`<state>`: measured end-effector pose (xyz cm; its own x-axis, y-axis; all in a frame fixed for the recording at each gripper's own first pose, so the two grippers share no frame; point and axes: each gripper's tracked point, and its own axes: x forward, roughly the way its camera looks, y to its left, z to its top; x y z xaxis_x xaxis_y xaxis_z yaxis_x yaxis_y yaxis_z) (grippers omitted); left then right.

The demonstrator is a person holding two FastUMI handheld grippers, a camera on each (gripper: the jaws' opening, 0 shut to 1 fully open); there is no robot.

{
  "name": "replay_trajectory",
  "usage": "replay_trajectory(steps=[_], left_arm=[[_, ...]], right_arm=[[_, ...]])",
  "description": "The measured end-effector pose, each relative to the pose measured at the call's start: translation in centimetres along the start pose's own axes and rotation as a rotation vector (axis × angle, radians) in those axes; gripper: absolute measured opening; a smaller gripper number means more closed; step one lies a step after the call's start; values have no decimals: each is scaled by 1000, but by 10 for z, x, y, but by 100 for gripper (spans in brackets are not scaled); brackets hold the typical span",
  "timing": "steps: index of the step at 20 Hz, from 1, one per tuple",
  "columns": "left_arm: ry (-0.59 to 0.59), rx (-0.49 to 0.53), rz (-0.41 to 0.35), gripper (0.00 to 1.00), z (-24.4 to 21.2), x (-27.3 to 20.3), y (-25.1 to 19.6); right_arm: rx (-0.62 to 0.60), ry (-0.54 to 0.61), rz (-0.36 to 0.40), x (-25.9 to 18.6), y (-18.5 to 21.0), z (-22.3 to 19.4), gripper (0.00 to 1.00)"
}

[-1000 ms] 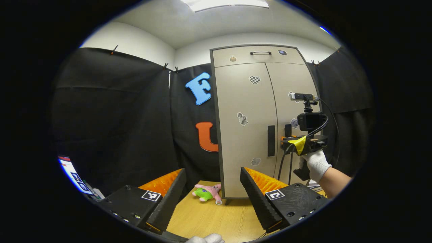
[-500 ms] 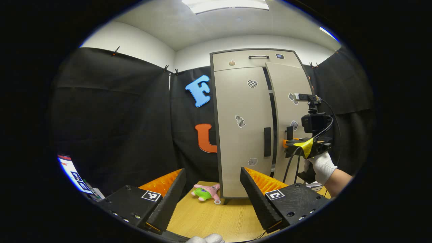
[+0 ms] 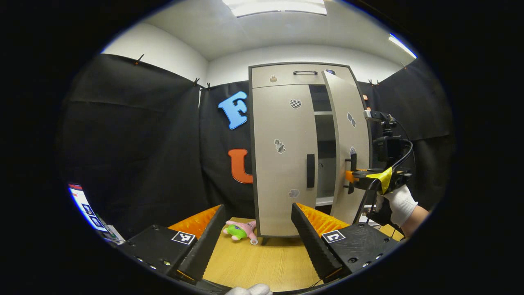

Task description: Open the right door of the double-door shoe cabinet with the right hand, and open the left door with the left hand.

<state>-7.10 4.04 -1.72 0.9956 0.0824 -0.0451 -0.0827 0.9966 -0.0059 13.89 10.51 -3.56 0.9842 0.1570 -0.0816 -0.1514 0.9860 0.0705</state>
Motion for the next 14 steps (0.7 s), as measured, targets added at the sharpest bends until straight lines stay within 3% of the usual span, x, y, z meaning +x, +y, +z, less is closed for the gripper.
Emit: replay_trajectory(steps=[14], left_arm=[[-8,-23,-140,96,3,9,-65]], right_arm=[[-7,12,-36,-58,-63,-6,12]])
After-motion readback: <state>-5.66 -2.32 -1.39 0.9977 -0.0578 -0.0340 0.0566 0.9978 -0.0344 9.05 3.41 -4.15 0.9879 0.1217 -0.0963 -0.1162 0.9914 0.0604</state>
